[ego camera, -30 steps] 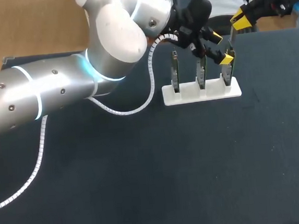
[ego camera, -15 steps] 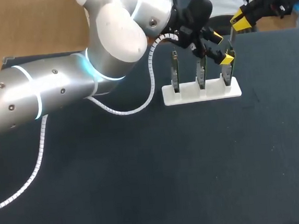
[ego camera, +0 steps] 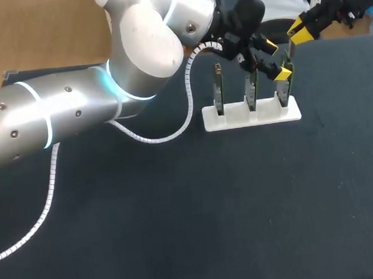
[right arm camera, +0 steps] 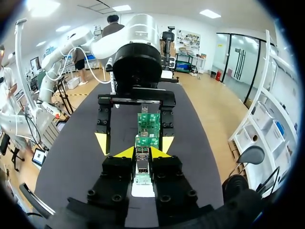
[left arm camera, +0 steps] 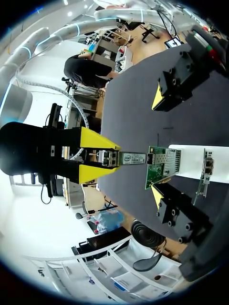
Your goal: Pick up the optical module with the left hand, and insert it into the network port with the right hand.
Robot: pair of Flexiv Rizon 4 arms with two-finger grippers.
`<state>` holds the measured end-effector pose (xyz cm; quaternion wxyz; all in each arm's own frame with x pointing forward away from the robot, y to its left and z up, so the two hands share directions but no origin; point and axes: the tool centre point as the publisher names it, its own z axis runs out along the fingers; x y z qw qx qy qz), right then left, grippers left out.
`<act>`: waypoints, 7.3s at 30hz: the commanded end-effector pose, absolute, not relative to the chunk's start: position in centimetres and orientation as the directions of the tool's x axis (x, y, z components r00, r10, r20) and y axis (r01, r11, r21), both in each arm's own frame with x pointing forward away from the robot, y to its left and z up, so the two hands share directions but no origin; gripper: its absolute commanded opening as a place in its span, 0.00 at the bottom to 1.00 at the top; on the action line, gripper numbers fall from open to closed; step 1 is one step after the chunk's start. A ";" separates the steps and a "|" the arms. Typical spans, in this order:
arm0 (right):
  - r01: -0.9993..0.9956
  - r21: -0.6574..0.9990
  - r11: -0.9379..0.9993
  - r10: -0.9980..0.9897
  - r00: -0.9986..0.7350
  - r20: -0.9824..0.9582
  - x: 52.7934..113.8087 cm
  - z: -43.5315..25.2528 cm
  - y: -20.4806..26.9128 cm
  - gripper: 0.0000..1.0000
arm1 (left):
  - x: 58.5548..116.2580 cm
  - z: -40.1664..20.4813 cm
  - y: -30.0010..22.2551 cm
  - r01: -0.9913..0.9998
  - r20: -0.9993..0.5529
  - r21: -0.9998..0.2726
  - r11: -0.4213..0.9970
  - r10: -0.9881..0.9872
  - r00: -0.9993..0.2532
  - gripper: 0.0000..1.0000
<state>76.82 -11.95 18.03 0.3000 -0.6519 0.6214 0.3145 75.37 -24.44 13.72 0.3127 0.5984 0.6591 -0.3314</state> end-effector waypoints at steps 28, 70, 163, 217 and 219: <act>-0.999 0.021 -0.050 -0.633 0.015 -0.774 76.7 16.9 -11.5 0.00 | 75.5 13.8 -24.6 0.996 -0.805 -0.065 0.063 0.586 -0.090 1.00; -0.998 0.019 -0.055 -0.619 0.019 -0.785 77.0 16.5 -11.7 0.00 | 75.5 13.8 -24.6 0.996 -0.805 -0.065 0.063 0.586 -0.090 1.00; -0.999 0.006 -0.031 -0.568 0.013 -0.823 77.0 17.2 -12.2 1.00 | 75.5 13.8 -24.6 0.996 -0.805 -0.065 0.063 0.586 -0.090 1.00; -0.997 0.034 -0.068 -0.551 0.009 -0.834 77.2 15.8 -11.3 0.00 | 75.5 13.8 -24.6 0.996 -0.805 -0.065 0.063 0.586 -0.090 1.00; -0.997 0.045 -0.068 -0.552 0.000 -0.834 77.1 15.5 -11.3 0.00 | 75.5 13.8 -24.6 0.996 -0.805 -0.065 0.063 0.586 -0.090 1.00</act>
